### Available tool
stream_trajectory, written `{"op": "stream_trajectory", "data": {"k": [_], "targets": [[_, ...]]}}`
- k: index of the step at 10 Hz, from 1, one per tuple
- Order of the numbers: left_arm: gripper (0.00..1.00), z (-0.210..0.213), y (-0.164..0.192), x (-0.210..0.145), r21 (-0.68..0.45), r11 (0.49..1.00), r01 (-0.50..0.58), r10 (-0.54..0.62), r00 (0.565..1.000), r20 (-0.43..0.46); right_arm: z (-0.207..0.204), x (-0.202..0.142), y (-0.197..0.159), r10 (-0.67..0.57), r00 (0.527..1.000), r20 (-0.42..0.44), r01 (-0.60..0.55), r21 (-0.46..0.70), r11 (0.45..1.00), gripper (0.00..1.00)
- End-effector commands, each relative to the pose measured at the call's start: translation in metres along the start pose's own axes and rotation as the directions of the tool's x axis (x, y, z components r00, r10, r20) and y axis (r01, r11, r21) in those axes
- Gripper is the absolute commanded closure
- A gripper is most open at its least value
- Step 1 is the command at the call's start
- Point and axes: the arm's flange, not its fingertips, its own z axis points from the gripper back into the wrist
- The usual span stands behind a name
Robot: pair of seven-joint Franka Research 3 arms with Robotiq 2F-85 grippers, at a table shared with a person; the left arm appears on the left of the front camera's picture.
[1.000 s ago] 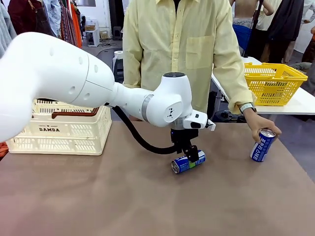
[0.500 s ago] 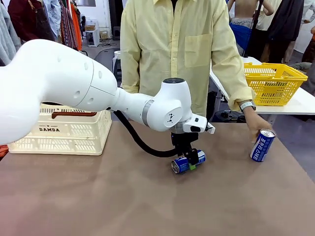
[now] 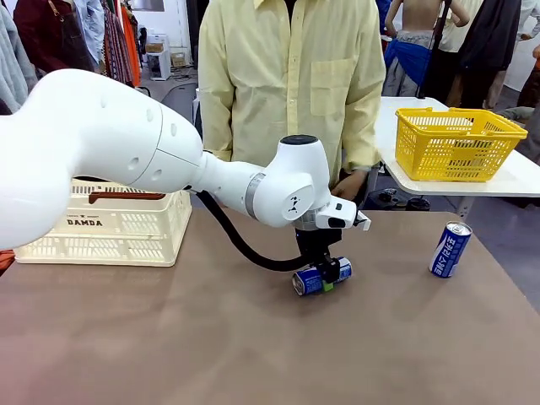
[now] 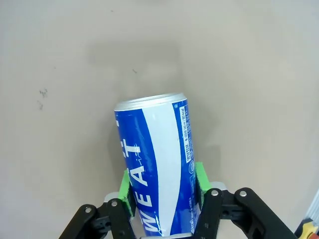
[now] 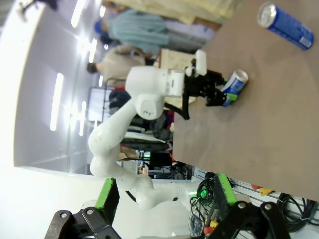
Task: Place the drinks into the Shopping basket.
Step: Pick up one drink and place it into the Shopping basket.
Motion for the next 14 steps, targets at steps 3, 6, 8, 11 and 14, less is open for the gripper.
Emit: {"op": "stream_trajectory", "data": {"k": [3, 6, 8, 11, 14], "targets": [[1.00, 0.056, -0.005, -0.031, 0.015, 0.996, -0.091, 0.092, 0.995, -0.029, 0.000, 0.002, 0.003, 0.020, 1.000, 0.012, -0.021, 0.025, 0.999, 0.00], [1.00, 0.176, -0.033, -0.122, -0.016, 0.939, -0.344, 0.344, 0.939, 0.002, 0.000, 0.002, 0.003, 0.020, 1.000, 0.012, -0.021, 0.025, 0.999, 0.00], [1.00, 0.226, -0.037, -0.203, 0.024, 0.885, -0.465, 0.464, 0.884, 0.055, 0.000, 0.002, 0.003, 0.020, 1.000, 0.012, -0.021, 0.025, 0.999, 0.00], [1.00, 0.271, -0.042, -0.316, 0.033, 0.630, -0.776, 0.720, 0.600, 0.348, 0.000, 0.002, 0.003, 0.020, 1.000, 0.012, -0.021, 0.025, 0.999, 0.00], [1.00, 0.273, -0.025, -0.295, -0.012, 0.719, -0.695, 0.681, 0.700, 0.214, 0.000, 0.002, 0.003, 0.020, 1.000, 0.012, -0.021, 0.025, 0.999, 0.00]]}}
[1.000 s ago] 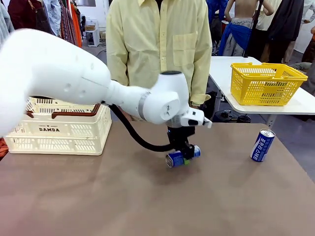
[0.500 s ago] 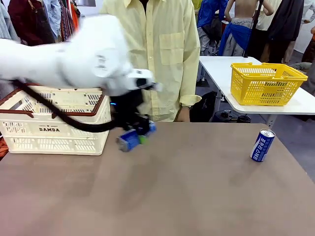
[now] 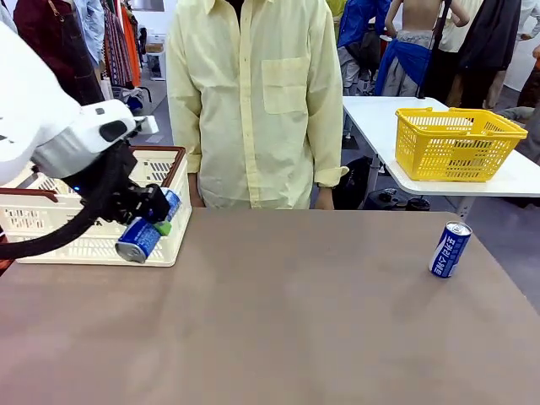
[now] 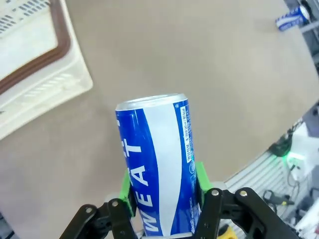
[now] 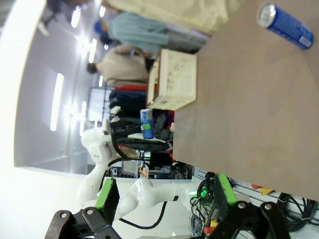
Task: Place the drinks into the Shopping basket.
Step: Pick up one drink and place it into the Shopping basket.
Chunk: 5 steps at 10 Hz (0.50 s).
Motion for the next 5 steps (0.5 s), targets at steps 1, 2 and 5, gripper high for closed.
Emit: {"op": "stream_trajectory", "data": {"k": [1, 2, 5], "targets": [[1.00, -0.007, -0.011, 0.027, -0.006, 0.999, 0.046, -0.047, 0.996, -0.081, 0.000, 0.002, 0.004, 0.023, 1.000, 0.012, -0.024, 0.024, 0.999, 0.00], [1.00, -0.007, -0.011, 0.027, -0.006, 0.999, 0.046, -0.047, 0.996, -0.081, 0.000, 0.002, 0.004, 0.023, 1.000, 0.012, -0.024, 0.024, 0.999, 0.00], [1.00, -0.001, 0.007, 0.034, 0.069, 0.998, -0.010, 0.013, 0.999, -0.039, 0.000, 0.002, 0.004, 0.023, 1.000, 0.012, -0.024, 0.024, 0.999, 0.00]]}}
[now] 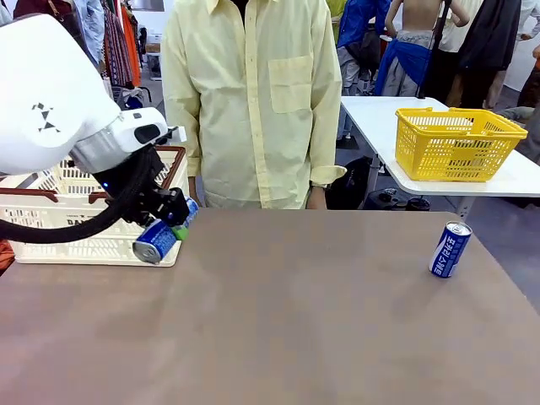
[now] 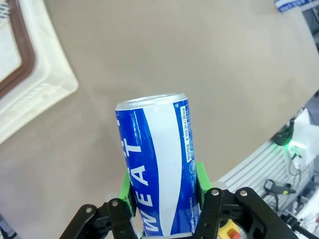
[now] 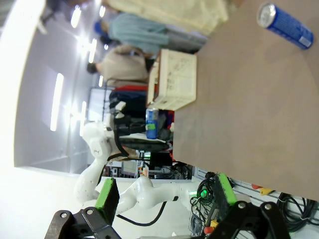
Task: Place the drinks into the Shopping basket.
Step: Pick up one drink and place it into the Shopping basket.
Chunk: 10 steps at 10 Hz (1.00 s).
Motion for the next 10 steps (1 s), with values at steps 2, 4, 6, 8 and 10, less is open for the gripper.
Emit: {"op": "stream_trajectory", "data": {"k": [2, 4, 6, 8, 10], "targets": [[1.00, 0.058, 0.068, 0.051, 0.155, 0.970, -0.185, 0.162, 0.975, 0.152, 0.000, 0.002, 0.004, 0.023, 1.000, 0.012, -0.024, 0.024, 0.999, 0.00], [1.00, 0.081, 0.125, 0.104, 0.117, 0.976, -0.185, 0.166, 0.973, 0.160, 0.000, 0.002, 0.004, 0.023, 1.000, 0.012, -0.024, 0.024, 0.999, 0.00], [1.00, 0.067, 0.162, 0.152, 0.127, 0.964, -0.235, 0.206, 0.956, 0.208, 0.000, 0.002, 0.004, 0.023, 1.000, 0.012, -0.024, 0.024, 0.999, 0.00], [1.00, 0.021, 0.183, 0.183, 0.155, 0.953, -0.260, 0.240, 0.961, 0.135, 0.000, 0.002, 0.004, 0.023, 1.000, 0.012, -0.024, 0.024, 0.999, 0.00], [1.00, -0.010, 0.188, 0.178, 0.203, 0.936, -0.286, 0.273, 0.958, 0.090, 0.000, 0.002, 0.004, 0.023, 1.000, 0.012, -0.024, 0.024, 0.999, 0.00]]}}
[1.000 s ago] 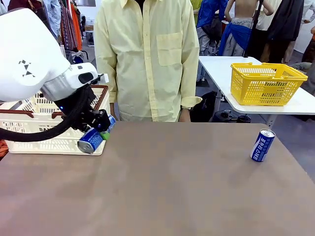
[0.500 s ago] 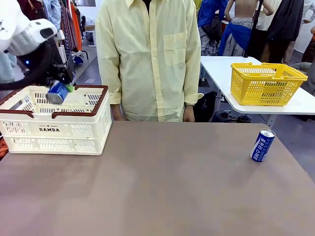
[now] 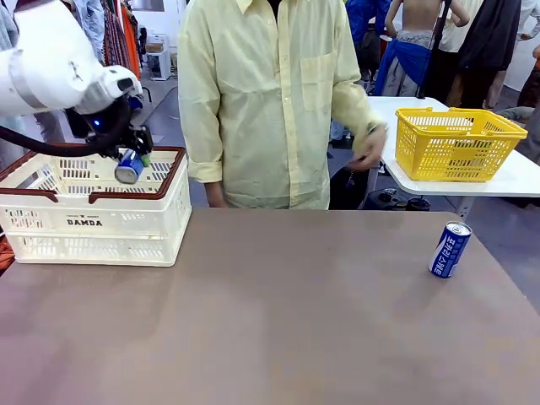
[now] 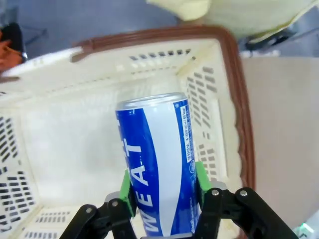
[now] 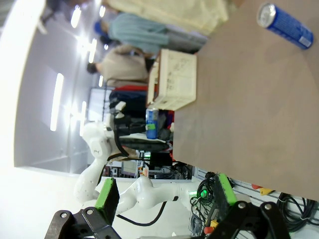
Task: Place the drinks into the Shopping basket.
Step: Pick up one drink and place it into the Shopping basket.
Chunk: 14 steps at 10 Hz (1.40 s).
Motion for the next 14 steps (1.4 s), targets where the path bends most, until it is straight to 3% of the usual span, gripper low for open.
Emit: {"op": "stream_trajectory", "data": {"k": [1, 6, 10, 11, 12, 13, 14], "targets": [[1.00, 0.004, -0.006, -0.008, 0.045, 0.999, -0.029, 0.030, 0.999, -0.019, 0.000, 0.002, 0.004, 0.023, 1.000, 0.011, -0.024, 0.025, 0.999, 0.00], [1.00, -0.051, -0.020, -0.030, 0.118, 0.993, -0.017, 0.028, 0.995, -0.091, 0.000, 0.002, 0.004, 0.023, 1.000, 0.011, -0.024, 0.025, 0.999, 0.00], [1.00, -0.065, -0.009, -0.031, 0.146, 0.989, -0.032, 0.050, 0.992, -0.119, 0.000, 0.002, 0.004, 0.023, 1.000, 0.011, -0.024, 0.025, 0.999, 0.00], [0.85, -0.070, -0.005, -0.031, 0.158, 0.987, -0.037, 0.058, 0.990, -0.131, 0.000, 0.002, 0.004, 0.023, 1.000, 0.011, -0.024, 0.025, 0.999, 0.00], [0.29, -0.074, -0.002, -0.032, 0.172, 0.984, -0.037, 0.062, 0.988, -0.143, 0.000, 0.002, 0.004, 0.023, 1.000, 0.011, -0.024, 0.025, 0.999, 0.00], [0.00, -0.076, 0.000, -0.033, 0.180, 0.983, -0.043, 0.070, 0.987, -0.146, 0.000, 0.002, 0.004, 0.023, 1.000, 0.011, -0.024, 0.025, 0.999, 0.00], [0.00, -0.077, 0.001, -0.033, 0.180, 0.983, -0.042, 0.069, 0.987, -0.147, 0.000, 0.002, 0.004, 0.023, 1.000, 0.011, -0.024, 0.025, 0.999, 0.00]]}}
